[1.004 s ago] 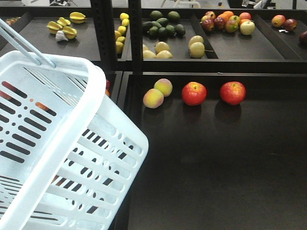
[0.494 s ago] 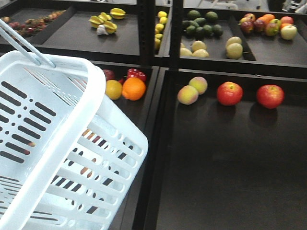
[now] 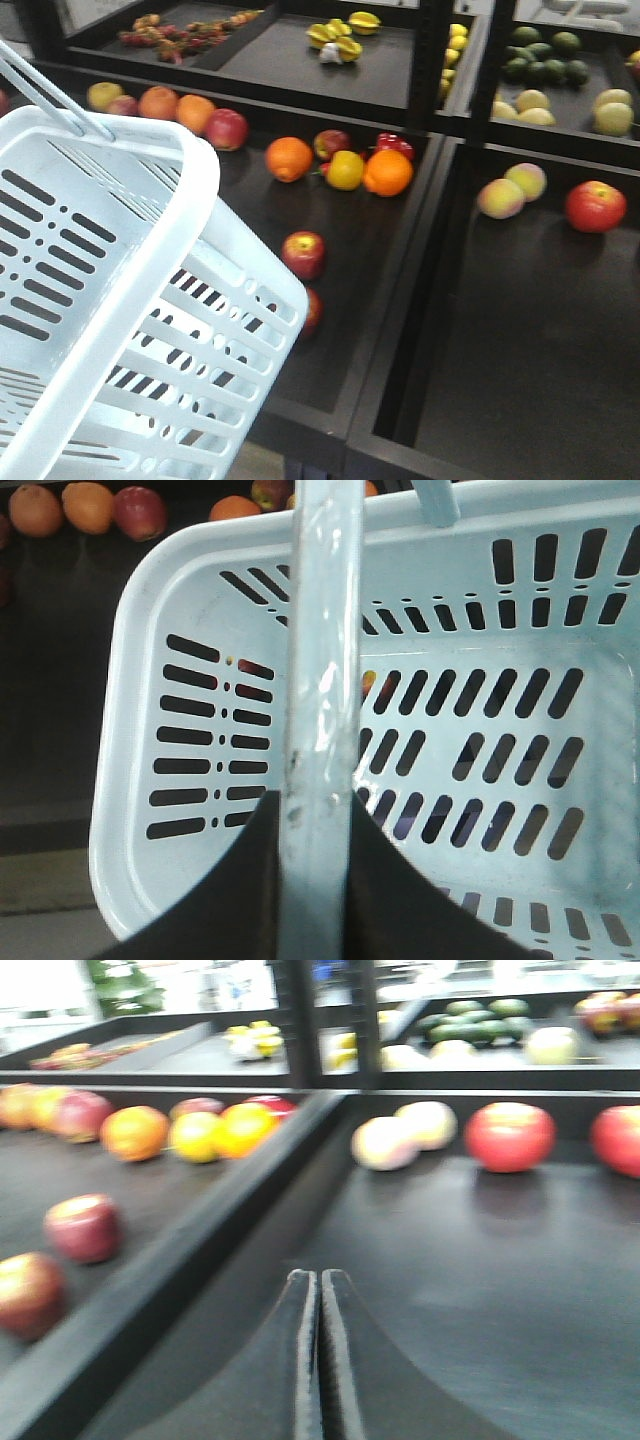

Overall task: Pick three apples into basket with both arms
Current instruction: 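Hold the basket up with the left gripper while the base turns away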

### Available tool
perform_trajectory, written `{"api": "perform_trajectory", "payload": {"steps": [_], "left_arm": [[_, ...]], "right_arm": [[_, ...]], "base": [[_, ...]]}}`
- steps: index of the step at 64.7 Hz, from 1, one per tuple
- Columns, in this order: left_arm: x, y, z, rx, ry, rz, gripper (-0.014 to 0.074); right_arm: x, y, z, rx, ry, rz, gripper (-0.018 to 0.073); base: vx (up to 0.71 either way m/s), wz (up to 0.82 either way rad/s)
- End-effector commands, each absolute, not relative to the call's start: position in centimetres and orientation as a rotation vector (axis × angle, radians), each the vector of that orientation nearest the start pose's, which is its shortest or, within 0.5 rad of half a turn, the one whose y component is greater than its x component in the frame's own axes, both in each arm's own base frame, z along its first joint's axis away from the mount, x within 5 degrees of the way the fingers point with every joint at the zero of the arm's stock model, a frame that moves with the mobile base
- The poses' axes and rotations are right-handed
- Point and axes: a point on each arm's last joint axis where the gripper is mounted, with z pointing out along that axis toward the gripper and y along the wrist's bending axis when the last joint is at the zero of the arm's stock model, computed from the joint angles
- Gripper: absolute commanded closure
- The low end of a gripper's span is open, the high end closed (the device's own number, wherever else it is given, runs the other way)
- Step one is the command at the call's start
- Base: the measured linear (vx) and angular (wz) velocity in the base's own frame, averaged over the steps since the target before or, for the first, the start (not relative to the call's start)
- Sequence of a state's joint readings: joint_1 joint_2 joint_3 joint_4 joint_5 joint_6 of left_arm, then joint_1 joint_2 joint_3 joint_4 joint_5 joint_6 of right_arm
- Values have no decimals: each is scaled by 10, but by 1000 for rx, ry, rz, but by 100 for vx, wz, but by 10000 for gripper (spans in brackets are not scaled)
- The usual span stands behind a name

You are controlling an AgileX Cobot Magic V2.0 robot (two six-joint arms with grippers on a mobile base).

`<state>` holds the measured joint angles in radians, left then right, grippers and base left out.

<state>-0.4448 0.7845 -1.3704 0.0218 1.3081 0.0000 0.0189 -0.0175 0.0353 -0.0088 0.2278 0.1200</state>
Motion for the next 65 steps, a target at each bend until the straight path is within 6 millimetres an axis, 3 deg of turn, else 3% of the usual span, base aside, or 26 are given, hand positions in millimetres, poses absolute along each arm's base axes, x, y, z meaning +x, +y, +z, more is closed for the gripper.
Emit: {"api": "perform_trajectory", "payload": {"steps": [1,65], "left_arm": [[75,-35,480,459,2083,-255,604],[75,-35,480,459,2083,-255,603]], "right_arm": [[56,0,186,83,1657,90,568],[56,0,186,83,1657,90,568]], "base": [[-12,46],[-12,54]]}}
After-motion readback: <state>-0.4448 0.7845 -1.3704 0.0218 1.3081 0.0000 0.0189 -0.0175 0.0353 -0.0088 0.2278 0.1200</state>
